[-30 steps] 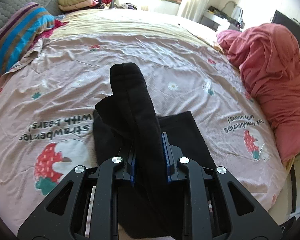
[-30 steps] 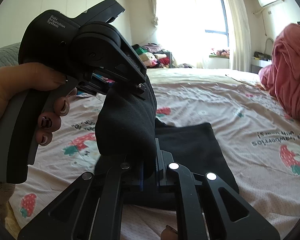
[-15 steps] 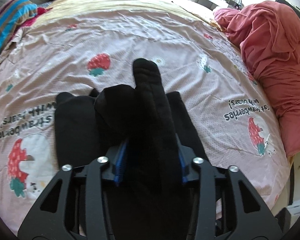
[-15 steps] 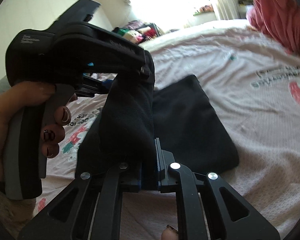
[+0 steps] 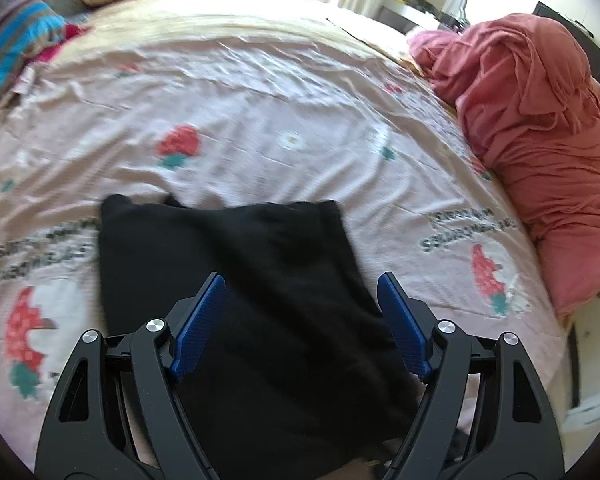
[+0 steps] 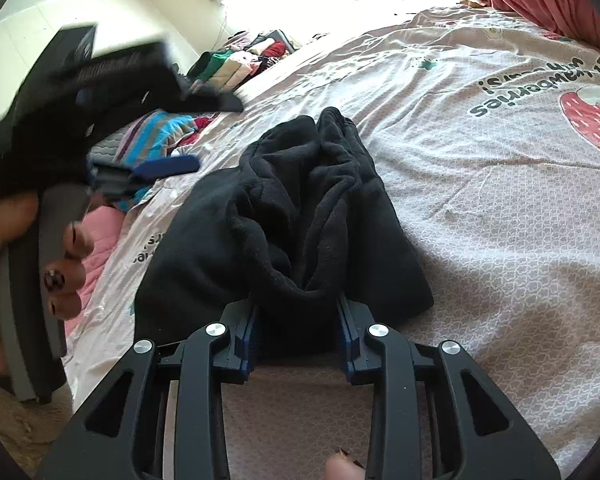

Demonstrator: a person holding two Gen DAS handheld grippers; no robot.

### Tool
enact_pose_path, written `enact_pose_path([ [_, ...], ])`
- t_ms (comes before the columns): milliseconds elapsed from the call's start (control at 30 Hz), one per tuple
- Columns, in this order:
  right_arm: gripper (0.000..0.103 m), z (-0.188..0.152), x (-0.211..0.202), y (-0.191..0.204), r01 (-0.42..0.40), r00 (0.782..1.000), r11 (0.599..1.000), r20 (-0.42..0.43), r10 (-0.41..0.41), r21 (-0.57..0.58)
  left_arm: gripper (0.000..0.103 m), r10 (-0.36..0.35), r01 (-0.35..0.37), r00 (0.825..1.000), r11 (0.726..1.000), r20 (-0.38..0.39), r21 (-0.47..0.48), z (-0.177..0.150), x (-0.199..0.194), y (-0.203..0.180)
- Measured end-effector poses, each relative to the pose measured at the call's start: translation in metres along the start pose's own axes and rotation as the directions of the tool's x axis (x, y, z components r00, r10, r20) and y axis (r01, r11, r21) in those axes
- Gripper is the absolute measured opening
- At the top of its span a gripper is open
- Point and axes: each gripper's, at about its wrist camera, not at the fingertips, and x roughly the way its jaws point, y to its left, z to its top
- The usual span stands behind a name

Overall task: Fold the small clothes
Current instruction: 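Press the folded edge down with the right gripper and release it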

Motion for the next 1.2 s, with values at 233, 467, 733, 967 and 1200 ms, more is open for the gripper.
enact_pose_path([
  [233, 0.058, 0.016, -0.001, 0.004, -0.064, 0.998, 0.998, -0.005, 0.064, 0.005, 0.071, 0.118, -0.116, 0.991, 0.993, 0.070, -0.029, -0.034, -0.026, 0.039],
  [467, 0.069, 0.054, 0.025, -0.008, -0.145, 0.985, 0.983, -0.083, 0.154, 0.110, 0.071, 0.137, -0.135, 0.989, 0.990, 0.053, -0.035, -0.065, -0.025, 0.053],
  [733, 0.020, 0.074, 0.017, -0.002, -0.128, 0.991, 0.992, -0.029, 0.128, -0.016, 0.071, 0.095, -0.093, 0.993, 0.995, 0.074, -0.036, -0.082, -0.028, 0.048],
  [967, 0.036, 0.057, 0.035, -0.010, 0.018, 0.997, 0.998, -0.074, -0.023, -0.060, 0.074, 0.073, -0.071, 0.994, 0.997, 0.077, -0.031, -0.092, -0.024, 0.044],
  [1200, 0.047, 0.047, 0.007, 0.001, 0.108, 0.994, 0.985, 0.023, -0.106, -0.133, 0.074, 0.071, -0.069, 0.992, 0.997, 0.102, -0.023, -0.100, -0.036, 0.041],
])
